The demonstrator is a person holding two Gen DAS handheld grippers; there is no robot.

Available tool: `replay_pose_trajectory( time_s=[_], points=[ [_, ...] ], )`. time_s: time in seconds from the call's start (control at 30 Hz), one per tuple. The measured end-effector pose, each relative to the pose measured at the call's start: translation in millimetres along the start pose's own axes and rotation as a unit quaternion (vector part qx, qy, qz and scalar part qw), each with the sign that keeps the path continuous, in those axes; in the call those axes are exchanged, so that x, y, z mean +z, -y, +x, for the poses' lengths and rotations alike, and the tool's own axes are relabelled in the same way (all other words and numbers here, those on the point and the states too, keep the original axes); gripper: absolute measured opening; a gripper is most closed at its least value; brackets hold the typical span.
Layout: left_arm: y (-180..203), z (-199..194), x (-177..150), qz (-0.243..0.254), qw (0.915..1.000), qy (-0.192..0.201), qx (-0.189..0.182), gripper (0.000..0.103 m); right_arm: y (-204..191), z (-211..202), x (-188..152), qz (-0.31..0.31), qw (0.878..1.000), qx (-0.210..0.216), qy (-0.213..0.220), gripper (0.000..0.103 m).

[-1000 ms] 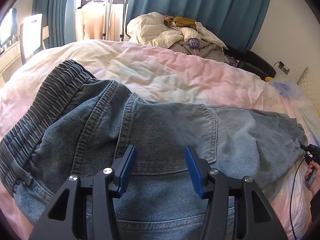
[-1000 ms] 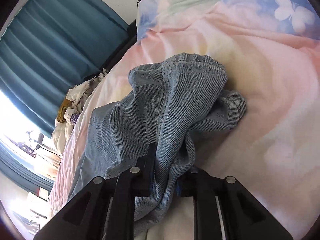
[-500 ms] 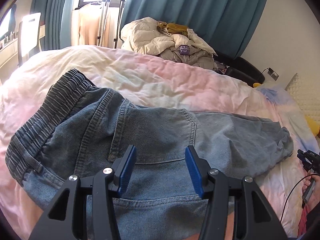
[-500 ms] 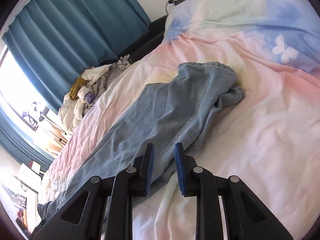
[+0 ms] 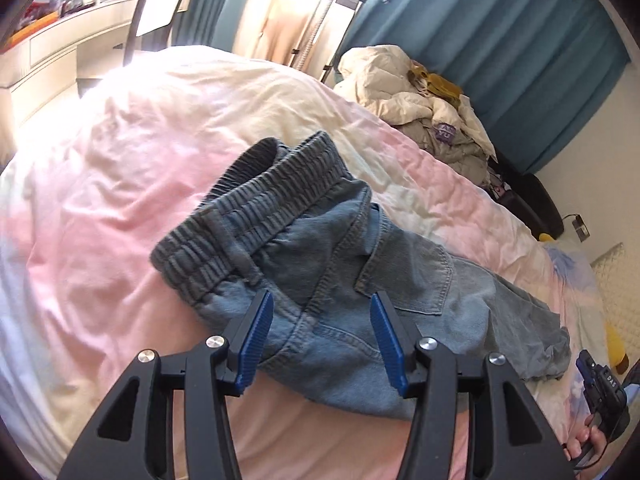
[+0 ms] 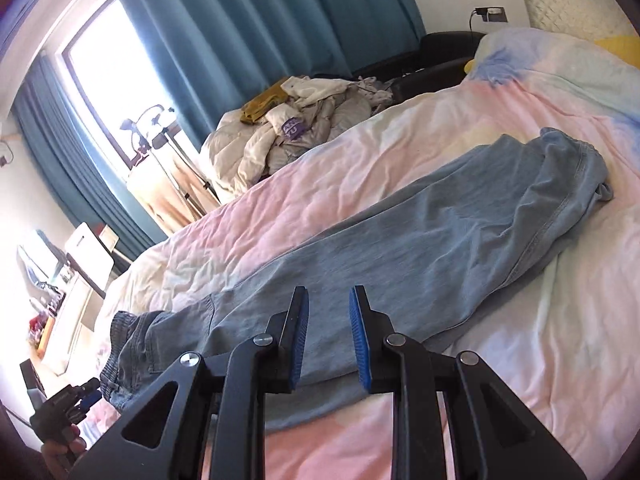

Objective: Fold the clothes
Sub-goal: 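Release the leg and pull the right gripper back from the jeans, then grasp the elastic waistband with the left gripper and lift it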

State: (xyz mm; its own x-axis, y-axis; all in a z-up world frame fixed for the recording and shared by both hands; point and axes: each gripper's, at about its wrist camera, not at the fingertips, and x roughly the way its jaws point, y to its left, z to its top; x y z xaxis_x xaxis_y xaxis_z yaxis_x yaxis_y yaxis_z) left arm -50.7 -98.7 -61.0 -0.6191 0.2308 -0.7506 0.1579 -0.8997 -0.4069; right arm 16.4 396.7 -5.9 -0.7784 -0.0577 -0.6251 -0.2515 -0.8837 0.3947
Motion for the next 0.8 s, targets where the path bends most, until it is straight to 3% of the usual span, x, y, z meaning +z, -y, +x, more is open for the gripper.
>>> replay_pose_trajectory(
  time_s=[0.13,0.27,0.8],
  points=[
    [-14,-2,-3,-0.017,0.9996,-0.014,0.018,0.052,-38,-1,-18,-0.046,0.999,-0.005,0.003,0.021],
    [-21,4,-7,-0.034,0.9988,-0.018,0.031,0.052,-52,-1,-34,-0.079,0.997,-0.004,0.006,0.021],
    [-37,33,-12,-0.078,0.9956,-0.041,0.033,0.052,-50,26,-60,-0.062,0.997,0.001,-0.044,0.021]
  ],
)
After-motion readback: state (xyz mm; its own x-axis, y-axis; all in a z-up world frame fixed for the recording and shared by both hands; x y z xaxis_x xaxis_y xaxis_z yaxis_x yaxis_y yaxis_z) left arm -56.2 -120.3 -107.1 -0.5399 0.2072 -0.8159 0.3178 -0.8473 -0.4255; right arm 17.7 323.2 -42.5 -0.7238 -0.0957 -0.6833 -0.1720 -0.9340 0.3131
